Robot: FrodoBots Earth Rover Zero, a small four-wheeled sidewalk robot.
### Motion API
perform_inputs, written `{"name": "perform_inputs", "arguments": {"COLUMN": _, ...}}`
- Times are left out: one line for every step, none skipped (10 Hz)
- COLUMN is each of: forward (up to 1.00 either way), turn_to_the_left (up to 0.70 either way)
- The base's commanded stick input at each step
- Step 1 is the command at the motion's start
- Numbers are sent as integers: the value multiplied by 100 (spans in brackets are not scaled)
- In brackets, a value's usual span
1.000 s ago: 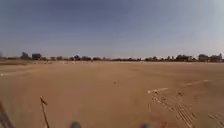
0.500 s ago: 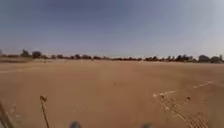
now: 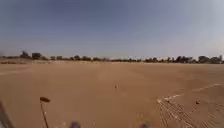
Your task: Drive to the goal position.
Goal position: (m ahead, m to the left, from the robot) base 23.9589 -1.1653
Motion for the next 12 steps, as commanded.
{"name": "perform_inputs", "arguments": {"forward": 50, "turn_to_the_left": 0}}
{"name": "perform_inputs", "arguments": {"forward": 50, "turn_to_the_left": 0}}
{"name": "perform_inputs", "arguments": {"forward": 50, "turn_to_the_left": 0}}
{"name": "perform_inputs", "arguments": {"forward": 50, "turn_to_the_left": 0}}
{"name": "perform_inputs", "arguments": {"forward": 50, "turn_to_the_left": 0}}
{"name": "perform_inputs", "arguments": {"forward": 50, "turn_to_the_left": 0}}
{"name": "perform_inputs", "arguments": {"forward": 50, "turn_to_the_left": 0}}
{"name": "perform_inputs", "arguments": {"forward": 50, "turn_to_the_left": 0}}
{"name": "perform_inputs", "arguments": {"forward": 50, "turn_to_the_left": 0}}
{"name": "perform_inputs", "arguments": {"forward": 50, "turn_to_the_left": 0}}
{"name": "perform_inputs", "arguments": {"forward": 50, "turn_to_the_left": 9}}
{"name": "perform_inputs", "arguments": {"forward": 50, "turn_to_the_left": 28}}
